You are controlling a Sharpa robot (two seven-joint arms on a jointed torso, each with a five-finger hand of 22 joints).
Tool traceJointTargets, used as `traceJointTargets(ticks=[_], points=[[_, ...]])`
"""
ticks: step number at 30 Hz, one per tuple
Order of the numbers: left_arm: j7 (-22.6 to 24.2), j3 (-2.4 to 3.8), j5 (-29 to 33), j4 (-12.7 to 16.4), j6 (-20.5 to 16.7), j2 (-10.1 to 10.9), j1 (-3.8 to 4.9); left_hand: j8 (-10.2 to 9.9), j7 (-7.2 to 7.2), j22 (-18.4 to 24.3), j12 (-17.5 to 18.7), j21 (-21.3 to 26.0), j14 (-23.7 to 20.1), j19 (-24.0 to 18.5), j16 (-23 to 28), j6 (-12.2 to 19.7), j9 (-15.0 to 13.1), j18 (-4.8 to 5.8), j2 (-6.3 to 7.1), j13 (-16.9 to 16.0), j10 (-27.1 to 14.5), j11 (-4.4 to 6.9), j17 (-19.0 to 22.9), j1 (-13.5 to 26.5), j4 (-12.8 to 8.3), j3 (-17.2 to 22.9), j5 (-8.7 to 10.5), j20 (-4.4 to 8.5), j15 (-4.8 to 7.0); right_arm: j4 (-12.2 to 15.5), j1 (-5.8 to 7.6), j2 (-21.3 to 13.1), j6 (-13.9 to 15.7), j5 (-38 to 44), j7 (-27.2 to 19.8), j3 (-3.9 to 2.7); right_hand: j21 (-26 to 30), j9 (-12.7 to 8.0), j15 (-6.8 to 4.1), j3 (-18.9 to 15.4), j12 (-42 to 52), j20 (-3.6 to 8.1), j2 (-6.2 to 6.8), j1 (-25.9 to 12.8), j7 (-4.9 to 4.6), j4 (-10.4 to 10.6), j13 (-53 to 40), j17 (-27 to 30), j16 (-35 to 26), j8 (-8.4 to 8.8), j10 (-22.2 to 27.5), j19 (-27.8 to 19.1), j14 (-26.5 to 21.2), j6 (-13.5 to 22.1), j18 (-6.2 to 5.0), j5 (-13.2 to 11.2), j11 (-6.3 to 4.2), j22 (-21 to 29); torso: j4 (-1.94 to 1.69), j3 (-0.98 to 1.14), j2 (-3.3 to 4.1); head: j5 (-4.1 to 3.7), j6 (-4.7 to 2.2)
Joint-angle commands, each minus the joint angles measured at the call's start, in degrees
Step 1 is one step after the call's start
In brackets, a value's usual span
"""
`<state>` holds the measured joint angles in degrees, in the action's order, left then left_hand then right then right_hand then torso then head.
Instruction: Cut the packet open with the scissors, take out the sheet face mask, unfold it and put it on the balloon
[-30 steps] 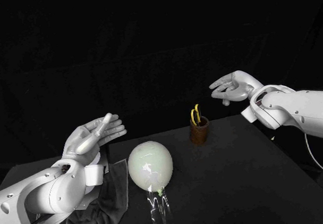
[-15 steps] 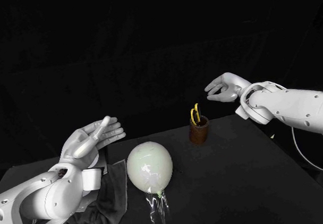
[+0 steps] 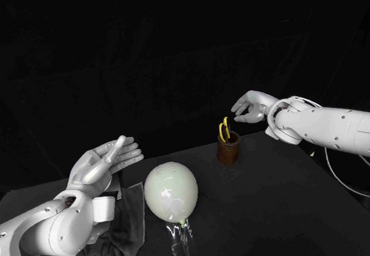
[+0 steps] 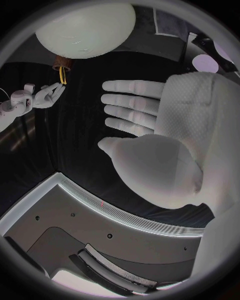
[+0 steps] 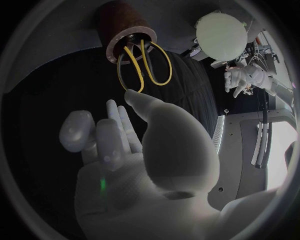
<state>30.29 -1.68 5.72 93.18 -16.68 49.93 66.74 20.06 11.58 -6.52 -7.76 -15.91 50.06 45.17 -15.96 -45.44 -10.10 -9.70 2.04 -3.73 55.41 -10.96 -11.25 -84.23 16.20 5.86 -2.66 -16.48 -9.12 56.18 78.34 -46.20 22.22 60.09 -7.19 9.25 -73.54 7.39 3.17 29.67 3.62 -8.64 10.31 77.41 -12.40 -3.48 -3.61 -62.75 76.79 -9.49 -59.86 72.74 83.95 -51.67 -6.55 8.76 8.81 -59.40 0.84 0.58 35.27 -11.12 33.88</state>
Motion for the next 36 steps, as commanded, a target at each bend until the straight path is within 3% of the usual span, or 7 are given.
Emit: traceJointTargets(ticks=[1, 4, 23, 36], points=[[0.65, 0.07, 0.03, 0.32, 0.92, 0.03, 0.12, -0.34, 2.11, 0.11, 0.39, -0.27, 0.23, 0.51, 0.29, -0.3, 0.09, -0.78, -0.03, 0.06, 0.41, 0.0, 0.06, -0.7, 0.14, -0.32, -0.23, 0.07, 0.01, -0.64, -0.03, 0.53, -1.08, 3.38, 1.12, -0.02, 0.1, -0.07, 0.52, -0.03, -0.2, -0.17, 0.29, 0.04, -0.5, -0.31, 0.08, 0.14, 0.23, 0.33, 0.7, -0.26, 1.18, 0.14, 0.56, -0.28, -0.02, 0.19, 0.09, 0.08, 0.39, -0.51, -0.07], [0.67, 0.08, 0.03, 0.43, 0.87, 0.13, 0.13, -0.36, 2.11, 0.12, 0.43, -0.28, 0.24, 0.57, 0.32, -0.3, 0.1, -0.78, -0.06, 0.06, 0.43, 0.0, 0.06, -0.74, 0.14, -0.31, -0.23, 0.07, 0.01, -1.1, -0.1, 1.04, -1.27, 3.75, 1.21, -0.02, 0.15, -0.11, 0.58, -0.1, -0.18, -0.21, 0.32, 0.05, -0.57, -0.37, 0.07, 0.17, 0.29, 0.45, 0.95, -0.42, 1.11, 0.27, 0.53, -0.46, 0.04, 0.3, 0.1, 0.1, 0.35, -0.83, 0.04], [0.38, 0.08, 0.03, 0.49, 0.81, 0.24, 0.15, -0.4, 2.12, 0.12, 0.48, -0.29, 0.23, 0.62, 0.35, -0.29, 0.12, -0.79, -0.08, 0.06, 0.42, -0.01, 0.07, -0.75, 0.15, -0.31, -0.23, 0.07, 0.0, -1.71, -0.32, 2.99, -0.74, 3.06, 0.6, -0.02, 0.41, -0.17, 0.76, -0.62, -0.04, -0.39, 0.2, -0.35, -0.67, -0.23, 0.01, 0.61, 0.32, 0.71, 1.32, -1.01, 0.79, 0.45, 0.4, -1.69, 0.17, 0.72, 0.0, 0.16, 0.53, -0.82, 0.17], [0.15, 0.08, 0.03, 0.65, 0.27, 0.31, 0.17, -0.51, 2.17, 0.17, 0.66, -0.31, 0.27, 0.83, 0.48, -0.31, 0.17, -0.79, -0.35, 0.06, 0.47, -0.03, 0.08, -0.83, 0.19, -0.26, -0.23, 0.1, -0.02, -4.35, -0.36, 5.31, -1.52, 2.46, -0.08, -0.02, 0.87, -0.24, 0.78, -0.69, -0.23, -0.43, -0.24, -0.08, -0.45, -0.32, 0.1, 0.58, 0.51, 0.96, 2.31, -1.67, 0.71, 0.73, 0.2, -2.16, 0.16, 1.49, -0.11, 0.37, 0.69, -0.69, 0.26]])
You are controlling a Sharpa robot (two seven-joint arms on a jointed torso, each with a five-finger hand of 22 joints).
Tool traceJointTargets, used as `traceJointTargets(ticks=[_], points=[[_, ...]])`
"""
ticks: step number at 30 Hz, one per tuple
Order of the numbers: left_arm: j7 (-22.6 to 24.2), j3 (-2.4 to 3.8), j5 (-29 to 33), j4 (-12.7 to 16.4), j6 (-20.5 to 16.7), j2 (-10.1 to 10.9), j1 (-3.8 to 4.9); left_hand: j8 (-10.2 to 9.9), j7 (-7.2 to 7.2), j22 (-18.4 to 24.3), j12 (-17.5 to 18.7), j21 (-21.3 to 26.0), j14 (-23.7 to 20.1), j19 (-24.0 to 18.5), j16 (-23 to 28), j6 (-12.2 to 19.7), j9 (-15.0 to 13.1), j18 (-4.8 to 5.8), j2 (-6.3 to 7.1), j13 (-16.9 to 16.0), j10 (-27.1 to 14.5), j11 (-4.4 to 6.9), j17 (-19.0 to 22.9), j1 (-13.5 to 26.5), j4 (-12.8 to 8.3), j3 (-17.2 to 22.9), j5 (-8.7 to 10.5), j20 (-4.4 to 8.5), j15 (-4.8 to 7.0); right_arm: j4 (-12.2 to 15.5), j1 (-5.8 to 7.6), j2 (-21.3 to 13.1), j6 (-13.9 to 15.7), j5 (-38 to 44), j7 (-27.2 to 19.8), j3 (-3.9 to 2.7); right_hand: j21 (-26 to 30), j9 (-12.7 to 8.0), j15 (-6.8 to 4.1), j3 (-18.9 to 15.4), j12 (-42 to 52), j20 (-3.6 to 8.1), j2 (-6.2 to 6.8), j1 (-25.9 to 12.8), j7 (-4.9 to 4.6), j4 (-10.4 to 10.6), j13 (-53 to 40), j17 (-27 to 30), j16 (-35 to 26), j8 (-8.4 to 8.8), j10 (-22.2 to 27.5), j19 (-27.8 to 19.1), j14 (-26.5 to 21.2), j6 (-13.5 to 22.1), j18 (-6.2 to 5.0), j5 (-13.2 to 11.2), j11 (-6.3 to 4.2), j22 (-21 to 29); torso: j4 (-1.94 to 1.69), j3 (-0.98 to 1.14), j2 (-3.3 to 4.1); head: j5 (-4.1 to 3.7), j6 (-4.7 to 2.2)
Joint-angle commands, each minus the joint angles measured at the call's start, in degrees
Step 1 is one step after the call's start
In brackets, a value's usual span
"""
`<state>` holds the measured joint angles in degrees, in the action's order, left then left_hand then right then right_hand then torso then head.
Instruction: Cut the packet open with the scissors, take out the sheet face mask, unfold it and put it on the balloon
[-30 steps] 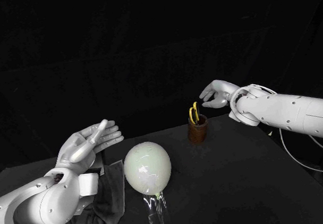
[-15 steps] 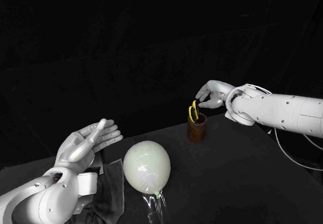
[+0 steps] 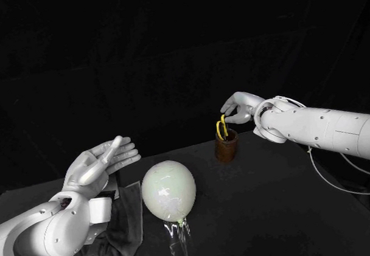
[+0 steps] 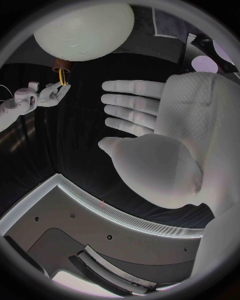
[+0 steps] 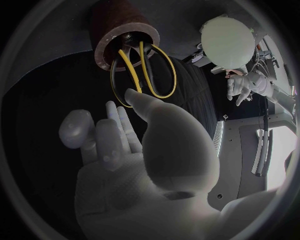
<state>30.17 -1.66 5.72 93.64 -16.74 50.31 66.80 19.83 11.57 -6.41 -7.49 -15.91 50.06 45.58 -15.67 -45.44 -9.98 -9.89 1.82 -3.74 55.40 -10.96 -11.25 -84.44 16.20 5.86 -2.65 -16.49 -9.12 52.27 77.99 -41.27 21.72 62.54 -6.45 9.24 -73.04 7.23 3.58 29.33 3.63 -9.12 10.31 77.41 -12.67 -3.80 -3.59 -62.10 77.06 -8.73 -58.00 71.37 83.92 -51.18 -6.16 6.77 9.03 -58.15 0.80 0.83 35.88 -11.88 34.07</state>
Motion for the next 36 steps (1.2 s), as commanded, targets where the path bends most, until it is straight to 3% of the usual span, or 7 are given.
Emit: traceJointTargets(ticks=[1, 7, 20, 24, 26, 29, 36], points=[[0.21, 0.07, 0.03, 0.2, 0.31, -0.06, 0.11, -0.28, 2.18, 0.06, 0.39, -0.31, 0.27, 0.42, 0.19, -0.32, 0.05, -0.6, -0.13, 0.07, 0.48, -0.03, 0.07, -0.61, 0.19, -0.27, -0.23, 0.11, -0.01, -0.57, -0.01, 0.52, -1.09, -0.09, -0.93, -0.01, 0.5, -0.07, 0.37, -0.34, -0.23, 0.04, -0.33, -0.04, -0.14, -0.01, 0.08, 0.06, 0.2, 0.2, 0.58, -0.44, 0.7, 0.23, -0.23, -0.18, -0.08, 0.46, -0.08, 0.16, 0.1, 0.15, 0.05], [0.0, 0.07, 0.03, 0.16, 0.15, -0.07, 0.12, -0.31, 2.19, 0.08, 0.44, -0.31, 0.3, 0.49, 0.23, -0.35, 0.06, -0.6, -0.25, 0.06, 0.52, -0.04, 0.07, -0.65, 0.2, -0.24, -0.23, 0.11, -0.01, -0.82, -0.03, 0.92, -1.53, -0.61, -1.69, 0.0, 0.35, 0.01, 0.18, -0.03, -0.03, 0.15, -1.1, 0.44, 0.5, -0.15, 0.01, -0.41, 0.58, 0.08, 0.65, -0.37, 0.78, -0.07, -0.22, -0.66, -0.42, 0.14, 0.01, 0.04, 0.02, 0.15, 0.14], [-0.46, 0.07, 0.03, 0.03, -0.23, -0.15, 0.12, -0.42, 2.27, 0.14, 0.61, -0.3, 0.36, 0.65, 0.35, -0.39, 0.12, -0.59, -0.54, 0.06, 0.58, -0.07, 0.08, -0.75, 0.21, -0.15, -0.22, 0.13, -0.03, -1.41, -0.24, 1.35, -4.15, -1.22, -2.66, 0.01, -0.53, 0.84, -0.75, 2.08, 0.4, 1.0, -3.63, 0.76, 2.02, 0.22, -0.05, -1.16, 1.46, -1.55, -2.6, 0.35, 1.02, -3.17, 0.02, -3.85, -1.57, -1.54, -0.06, 0.04, 0.16, -0.01, 0.09], [-0.57, 0.07, 0.03, 0.04, -0.29, -0.11, 0.12, -0.47, 2.3, 0.17, 0.69, -0.29, 0.37, 0.71, 0.4, -0.39, 0.14, -0.6, -0.67, 0.06, 0.6, -0.09, 0.08, -0.82, 0.21, -0.11, -0.22, 0.14, -0.04, -1.57, -0.31, 1.37, -4.22, -1.24, -2.77, 0.01, -0.98, 1.91, -1.51, 3.65, 1.32, 1.55, -5.34, 0.93, 2.75, 0.67, -0.31, -1.27, 1.67, -3.4, -6.46, 0.68, 1.08, -6.14, 0.12, -3.97, -2.57, -2.38, -0.06, 0.05, 0.16, 0.0, 0.15], [-0.63, 0.07, 0.03, 0.05, -0.31, -0.09, 0.12, -0.47, 2.3, 0.17, 0.69, -0.29, 0.37, 0.71, 0.4, -0.39, 0.14, -0.6, -0.67, 0.06, 0.6, -0.09, 0.08, -0.82, 0.21, -0.11, -0.22, 0.14, -0.04, -1.63, -0.33, 1.34, -3.7, -1.25, -2.82, 0.01, -1.04, 2.09, -1.63, 3.78, 1.39, 1.66, -5.44, 0.96, 2.84, 0.67, -0.32, -1.23, 1.67, -3.65, -6.93, 0.7, 1.08, -6.48, 0.13, -3.99, -2.7, -2.48, -0.05, 0.05, 0.13, 0.02, 0.17], [-0.73, 0.07, 0.03, 0.04, -0.33, -0.08, 0.12, -0.52, 2.33, 0.2, 0.76, -0.28, 0.39, 0.76, 0.45, -0.39, 0.17, -0.6, -0.77, 0.06, 0.61, -0.12, 0.08, -0.87, 0.2, -0.08, -0.22, 0.14, -0.05, -1.76, -0.35, 1.25, -2.6, -1.25, -2.96, 0.01, -1.53, 3.47, -2.47, 3.85, 2.64, 2.21, -6.35, 1.24, 3.7, 0.61, -0.85, -1.32, 1.78, -5.9, -10.37, 1.13, 1.12, -9.49, 0.26, -4.01, -3.77, -3.35, -0.04, 0.05, 0.1, -0.01, 0.11], [-0.93, 0.06, 0.03, -0.01, -0.35, -0.06, 0.12, -0.66, 2.44, 0.25, 0.93, -0.26, 0.35, 0.86, 0.58, -0.33, 0.23, -0.59, -0.88, 0.08, 0.57, -0.19, 0.1, -0.96, 0.19, -0.06, -0.22, 0.15, -0.09, -1.79, -0.37, 0.7, -0.17, -1.42, -3.28, 0.01, -2.42, 6.6, -3.77, 3.28, 3.17, 3.23, -7.25, 0.49, 4.88, 1.1, -1.26, -2.02, 2.33, -9.21, -13.51, 1.98, 1.4, -9.96, 0.62, -4.02, -5.04, -5.05, 0.02, 0.07, 0.11, -0.01, 0.18]])
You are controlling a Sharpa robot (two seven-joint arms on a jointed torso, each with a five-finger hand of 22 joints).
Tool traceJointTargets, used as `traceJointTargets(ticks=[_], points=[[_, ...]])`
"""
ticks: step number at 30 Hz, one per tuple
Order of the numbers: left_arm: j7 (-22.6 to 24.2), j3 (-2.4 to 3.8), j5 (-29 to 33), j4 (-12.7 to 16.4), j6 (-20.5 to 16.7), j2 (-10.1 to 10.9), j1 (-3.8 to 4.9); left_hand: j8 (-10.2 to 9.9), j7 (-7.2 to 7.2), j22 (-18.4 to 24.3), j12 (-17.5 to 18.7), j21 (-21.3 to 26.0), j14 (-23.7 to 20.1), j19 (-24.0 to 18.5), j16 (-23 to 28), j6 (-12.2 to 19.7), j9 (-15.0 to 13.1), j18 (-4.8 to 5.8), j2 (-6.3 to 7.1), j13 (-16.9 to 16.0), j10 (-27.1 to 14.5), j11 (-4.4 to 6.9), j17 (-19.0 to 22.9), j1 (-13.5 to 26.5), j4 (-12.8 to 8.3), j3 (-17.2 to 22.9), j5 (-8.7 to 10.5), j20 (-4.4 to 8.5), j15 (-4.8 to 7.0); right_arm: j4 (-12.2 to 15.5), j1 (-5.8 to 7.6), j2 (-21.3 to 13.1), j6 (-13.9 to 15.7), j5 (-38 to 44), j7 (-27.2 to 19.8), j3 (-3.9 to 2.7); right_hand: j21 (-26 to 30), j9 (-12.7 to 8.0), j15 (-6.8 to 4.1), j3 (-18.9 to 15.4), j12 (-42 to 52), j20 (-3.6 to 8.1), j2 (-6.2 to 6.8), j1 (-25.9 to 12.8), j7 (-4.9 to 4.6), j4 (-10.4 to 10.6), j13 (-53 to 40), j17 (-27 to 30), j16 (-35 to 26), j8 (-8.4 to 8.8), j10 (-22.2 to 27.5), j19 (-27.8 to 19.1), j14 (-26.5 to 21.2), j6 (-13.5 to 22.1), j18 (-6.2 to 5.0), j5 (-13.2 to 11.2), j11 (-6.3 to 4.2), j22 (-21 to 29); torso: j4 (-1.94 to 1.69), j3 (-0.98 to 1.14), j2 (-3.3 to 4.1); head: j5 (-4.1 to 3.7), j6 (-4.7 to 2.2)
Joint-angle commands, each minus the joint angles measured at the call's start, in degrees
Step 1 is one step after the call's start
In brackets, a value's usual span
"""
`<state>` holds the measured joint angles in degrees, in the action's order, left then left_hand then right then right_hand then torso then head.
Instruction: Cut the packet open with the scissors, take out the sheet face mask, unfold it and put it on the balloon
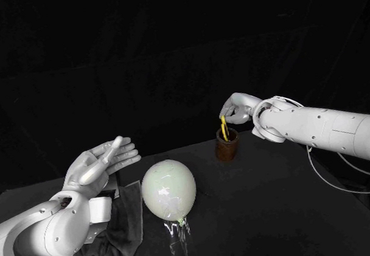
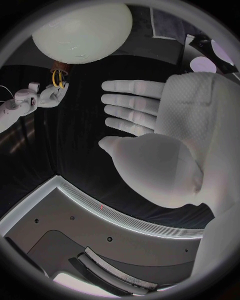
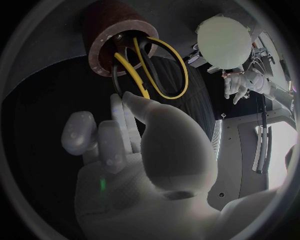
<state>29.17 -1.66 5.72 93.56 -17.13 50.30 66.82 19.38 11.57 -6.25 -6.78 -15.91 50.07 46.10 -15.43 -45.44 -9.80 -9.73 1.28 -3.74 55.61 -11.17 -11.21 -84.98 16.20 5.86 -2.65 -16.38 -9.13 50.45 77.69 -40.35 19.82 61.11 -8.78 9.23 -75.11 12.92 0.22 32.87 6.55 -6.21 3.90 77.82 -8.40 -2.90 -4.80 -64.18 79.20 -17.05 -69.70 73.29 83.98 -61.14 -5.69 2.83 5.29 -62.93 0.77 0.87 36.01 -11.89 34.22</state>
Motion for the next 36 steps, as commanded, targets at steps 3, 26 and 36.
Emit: traceJointTargets(ticks=[3, 26, 36], points=[[-0.01, 0.06, 0.03, 0.01, 0.04, -0.07, 0.11, -0.21, 2.44, 0.1, 0.21, -0.26, 0.35, 0.33, 0.33, -0.33, 0.05, -0.76, -0.34, 0.08, 0.36, 0.02, 0.06, -0.42, 0.19, -0.06, -0.22, 0.04, -0.09, 0.16, -0.08, -0.5, 2.66, -0.4, -1.21, 0.02, -0.55, 2.31, -0.74, -0.25, 0.38, 0.53, -0.83, -0.1, 0.9, 0.26, -0.2, 0.05, 0.23, -2.15, -2.56, 0.28, 1.3, 0.56, 0.22, -0.06, -1.62, -0.73, 0.08, 0.03, -0.03, -0.08, 0.04], [-0.5, 0.05, 0.04, -1.03, 0.3, -0.54, 0.09, -0.6, 2.69, 0.26, 0.71, -0.15, 0.18, 0.5, 0.72, -0.11, 0.22, -0.74, -0.47, 0.1, 0.16, -0.19, 0.12, -0.7, 0.11, -0.06, -0.22, 0.05, -0.25, 8.89, 0.51, -6.78, 6.56, -19.38, -1.74, -0.06, -1.0, 10.19, -1.32, 1.34, 0.79, 1.05, -0.7, -1.12, 1.39, 0.91, -1.63, -0.2, 0.51, -8.64, -4.22, 0.73, 1.24, 4.82, 0.43, -0.05, -2.23, -2.19, 0.03, -0.16, -0.45, -0.47, -0.42], [-0.47, 0.04, 0.05, -2.41, 0.93, -1.14, 0.05, -0.76, 2.71, 0.36, 0.95, -0.07, 0.13, 0.56, 0.92, -0.08, 0.3, -0.73, -0.59, 0.09, 0.12, -0.24, 0.14, -1.08, -0.03, 0.06, -0.23, 0.05, -0.32, 18.86, 2.3, -12.21, 4.97, -30.4, 0.5, -0.13, -0.99, 10.91, -1.38, 1.8, 0.93, 1.11, -0.64, -1.19, 1.4, 0.78, -1.86, -0.25, 0.56, -9.19, -4.43, 0.72, 1.26, 5.08, 0.41, -0.05, -2.27, -2.21, -0.05, -0.37, -1.4, -0.78, -0.44]])
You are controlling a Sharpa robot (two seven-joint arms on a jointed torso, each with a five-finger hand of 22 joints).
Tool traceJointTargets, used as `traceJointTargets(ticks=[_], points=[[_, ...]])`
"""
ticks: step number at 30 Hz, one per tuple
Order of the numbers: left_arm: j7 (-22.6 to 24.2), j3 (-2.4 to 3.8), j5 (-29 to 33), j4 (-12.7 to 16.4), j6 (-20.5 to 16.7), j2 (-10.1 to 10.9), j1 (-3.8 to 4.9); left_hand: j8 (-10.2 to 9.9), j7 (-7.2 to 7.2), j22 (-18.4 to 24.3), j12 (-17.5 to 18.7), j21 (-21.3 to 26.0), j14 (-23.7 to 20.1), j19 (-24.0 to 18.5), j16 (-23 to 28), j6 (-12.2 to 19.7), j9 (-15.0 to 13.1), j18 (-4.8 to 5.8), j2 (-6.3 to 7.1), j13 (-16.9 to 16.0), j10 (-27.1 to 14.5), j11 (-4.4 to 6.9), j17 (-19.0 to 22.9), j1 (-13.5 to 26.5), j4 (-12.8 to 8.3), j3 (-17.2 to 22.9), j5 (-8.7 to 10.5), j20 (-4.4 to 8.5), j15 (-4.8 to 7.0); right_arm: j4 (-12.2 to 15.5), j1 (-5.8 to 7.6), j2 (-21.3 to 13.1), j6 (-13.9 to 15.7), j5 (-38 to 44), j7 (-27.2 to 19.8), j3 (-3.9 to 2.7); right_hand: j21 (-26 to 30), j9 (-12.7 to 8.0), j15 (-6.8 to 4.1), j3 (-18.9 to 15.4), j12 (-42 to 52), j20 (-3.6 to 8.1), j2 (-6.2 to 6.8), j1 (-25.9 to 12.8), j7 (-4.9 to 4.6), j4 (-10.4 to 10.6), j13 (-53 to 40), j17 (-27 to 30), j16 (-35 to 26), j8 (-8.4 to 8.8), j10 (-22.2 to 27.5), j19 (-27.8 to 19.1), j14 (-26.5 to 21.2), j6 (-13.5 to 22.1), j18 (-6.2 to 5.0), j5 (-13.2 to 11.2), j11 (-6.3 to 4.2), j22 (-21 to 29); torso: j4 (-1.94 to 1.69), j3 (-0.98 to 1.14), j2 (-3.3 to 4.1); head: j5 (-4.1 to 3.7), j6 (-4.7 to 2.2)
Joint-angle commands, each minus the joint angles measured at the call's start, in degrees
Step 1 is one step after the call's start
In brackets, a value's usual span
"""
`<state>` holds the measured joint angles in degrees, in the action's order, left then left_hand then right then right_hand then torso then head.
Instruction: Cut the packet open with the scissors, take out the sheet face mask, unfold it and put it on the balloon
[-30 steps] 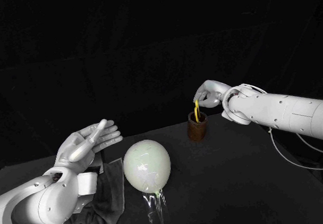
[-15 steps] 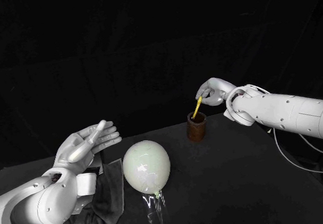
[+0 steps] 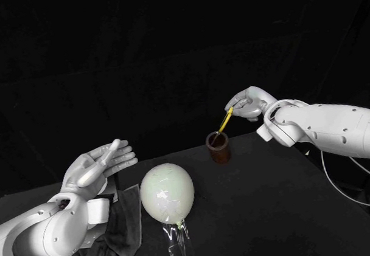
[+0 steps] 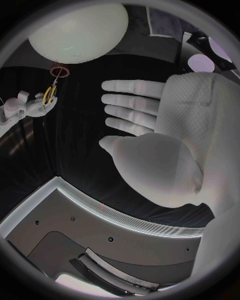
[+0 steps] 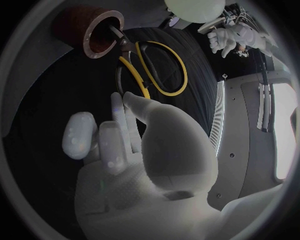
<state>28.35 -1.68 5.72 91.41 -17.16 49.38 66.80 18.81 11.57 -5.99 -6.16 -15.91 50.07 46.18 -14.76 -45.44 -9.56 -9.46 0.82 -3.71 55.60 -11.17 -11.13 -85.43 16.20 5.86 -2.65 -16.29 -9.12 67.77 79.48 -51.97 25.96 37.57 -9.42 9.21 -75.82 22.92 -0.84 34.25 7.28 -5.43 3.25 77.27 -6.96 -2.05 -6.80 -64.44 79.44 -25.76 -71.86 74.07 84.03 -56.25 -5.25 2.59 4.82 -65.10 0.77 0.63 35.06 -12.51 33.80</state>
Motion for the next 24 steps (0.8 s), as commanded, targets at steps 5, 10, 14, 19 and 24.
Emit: traceJointTargets(ticks=[5, 10, 14, 19, 24], points=[[1.8, 0.06, -1.3, -1.31, 4.83, -0.68, 0.03, -0.88, 2.77, 0.61, 1.3, 0.67, -0.4, -0.24, 1.03, 0.59, 0.32, -0.76, 1.81, 0.08, -0.62, -0.47, 0.17, 0.74, 0.31, -1.85, -0.2, -0.19, -0.58, 5.55, 2.04, -2.89, -2.13, -11.75, 2.11, -0.21, -0.14, 1.09, -0.33, 0.55, 0.21, 0.33, 0.02, -0.67, -0.05, -0.11, 0.08, 0.09, 0.29, -0.61, -2.3, -0.22, 1.19, 0.27, -0.08, 0.19, -1.81, 0.19, -0.11, -0.39, -1.11, -0.11, -0.14], [2.16, 0.06, -2.67, -2.16, 6.31, -1.04, 0.01, -1.23, 2.73, 1.31, 1.91, 1.81, -1.28, -1.7, 2.04, 0.73, 0.41, -0.31, 2.33, 0.01, -0.68, -0.53, 0.35, 0.35, -0.06, -2.86, -0.2, -0.34, -0.84, 8.27, 3.36, -4.15, -2.46, -17.46, 3.24, -0.26, 0.01, 1.4, -0.35, 0.81, 0.25, 0.35, 0.03, -0.72, -0.05, -0.19, -0.02, 0.3, 0.22, -0.82, -2.35, -0.39, 1.15, 0.42, -0.15, 0.19, -1.82, 0.44, -0.27, -0.54, -1.59, 0.19, -0.5], [2.09, 0.06, -2.29, -3.13, 6.34, -1.48, 0.0, -1.44, 2.94, 1.6, 2.19, 2.3, -2.22, -2.35, 2.77, 0.84, 0.48, -0.02, 2.42, 0.01, -0.8, -0.73, 0.52, -0.02, -0.14, -3.3, -0.2, -0.37, -1.15, 8.66, 3.99, -3.99, -1.97, -19.4, 3.51, -0.27, -0.03, 1.49, -0.35, 0.88, 0.27, 0.36, 0.04, -0.75, -0.05, -0.21, -0.05, 0.29, 0.22, -0.88, -2.38, -0.35, 1.15, 0.45, -0.13, 0.19, -1.83, 0.37, -0.41, -0.69, -1.97, 0.17, -0.74], [2.0, 0.06, -2.1, -3.83, 6.3, -1.76, 0.0, -1.47, 2.95, 1.67, 2.21, 2.4, -2.43, -2.49, 2.94, 0.8, 0.48, 0.05, 2.3, 0.0, -0.74, -0.75, 0.56, -0.32, -0.24, -3.31, -0.2, -0.37, -1.22, 8.48, 4.32, -3.23, -1.01, -20.36, 3.38, -0.27, -0.17, 1.74, -0.38, 1.06, 0.34, 0.38, 0.07, -0.82, -0.02, -0.27, -0.14, 0.17, 0.27, -1.07, -2.48, -0.18, 1.18, 0.51, -0.08, 0.19, -1.86, 0.09, -0.64, -0.74, -2.06, 0.21, -0.7], [1.82, 0.06, -2.02, -4.66, 5.95, -1.92, 0.0, -1.45, 2.86, 1.74, 2.2, 2.5, -2.52, -2.58, 3.1, 0.61, 0.46, 0.11, 1.83, -0.03, -0.55, -0.7, 0.56, -0.83, -0.32, -3.2, -0.21, -0.36, -1.23, 8.34, 4.42, -1.5, -0.09, -20.41, 2.88, -0.26, -0.17, 1.74, -0.38, 1.06, 0.34, 0.38, 0.07, -0.82, -0.02, -0.27, -0.14, 0.17, 0.27, -1.07, -2.48, -0.18, 1.18, 0.51, -0.08, 0.19, -1.86, 0.09, -0.79, -0.74, -1.93, 0.28, -0.75]])
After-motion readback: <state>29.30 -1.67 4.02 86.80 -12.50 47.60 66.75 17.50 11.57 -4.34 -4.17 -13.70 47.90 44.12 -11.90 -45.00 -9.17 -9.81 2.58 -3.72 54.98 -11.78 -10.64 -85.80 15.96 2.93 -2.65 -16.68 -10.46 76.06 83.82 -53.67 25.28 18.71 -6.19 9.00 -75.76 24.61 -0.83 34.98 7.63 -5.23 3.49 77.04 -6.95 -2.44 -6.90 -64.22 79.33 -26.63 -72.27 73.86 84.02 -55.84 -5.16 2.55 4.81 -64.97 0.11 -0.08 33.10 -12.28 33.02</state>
